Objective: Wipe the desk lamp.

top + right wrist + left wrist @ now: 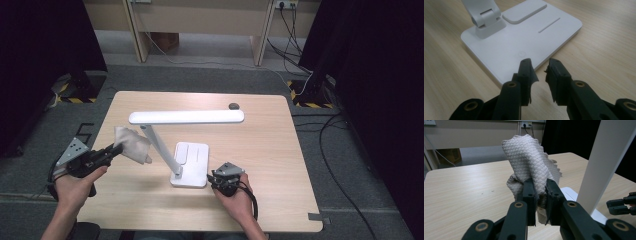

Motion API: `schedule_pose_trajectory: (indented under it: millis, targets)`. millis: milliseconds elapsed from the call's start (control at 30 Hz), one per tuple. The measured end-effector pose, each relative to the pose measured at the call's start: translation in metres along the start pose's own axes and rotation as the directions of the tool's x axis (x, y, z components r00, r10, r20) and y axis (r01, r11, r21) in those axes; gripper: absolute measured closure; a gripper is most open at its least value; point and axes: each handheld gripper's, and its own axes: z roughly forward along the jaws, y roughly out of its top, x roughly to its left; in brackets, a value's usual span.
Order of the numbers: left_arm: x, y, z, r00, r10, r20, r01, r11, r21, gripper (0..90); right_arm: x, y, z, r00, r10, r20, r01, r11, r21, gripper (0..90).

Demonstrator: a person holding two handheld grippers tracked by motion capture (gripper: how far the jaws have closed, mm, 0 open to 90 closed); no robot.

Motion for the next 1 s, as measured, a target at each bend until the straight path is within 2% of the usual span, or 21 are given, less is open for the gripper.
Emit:
schedule_pose_trajectory:
  millis: [367, 600, 733, 1000]
  targets:
    - [0.000, 0.003, -0.007, 0.9998, 0.019, -0.002, -0.019, 0.9998, -0.007, 80.3, 0.005, 0.003, 0.002, 0.9998, 0.016, -0.014, -0.016, 0.9998, -0.013, 70.7]
    - [-0.001, 0.008, -0.010, 0.9996, 0.030, 0.002, -0.030, 0.9994, -0.018, 80.3, 0.006, 0.008, 0.009, 0.9998, 0.008, -0.021, -0.009, 0.9998, -0.019, 71.3]
    - [-0.002, 0.012, -0.012, 0.9997, 0.024, 0.003, -0.024, 0.9992, -0.032, 80.2, 0.007, 0.011, 0.012, 0.9999, 0.000, -0.016, 0.000, 0.9998, -0.020, 73.5]
    - [-0.004, 0.026, -0.016, 0.9988, 0.049, 0.007, -0.049, 0.9969, -0.061, 80.2, 0.013, 0.017, 0.021, 0.9994, -0.016, -0.031, 0.016, 0.9996, -0.023, 81.1]
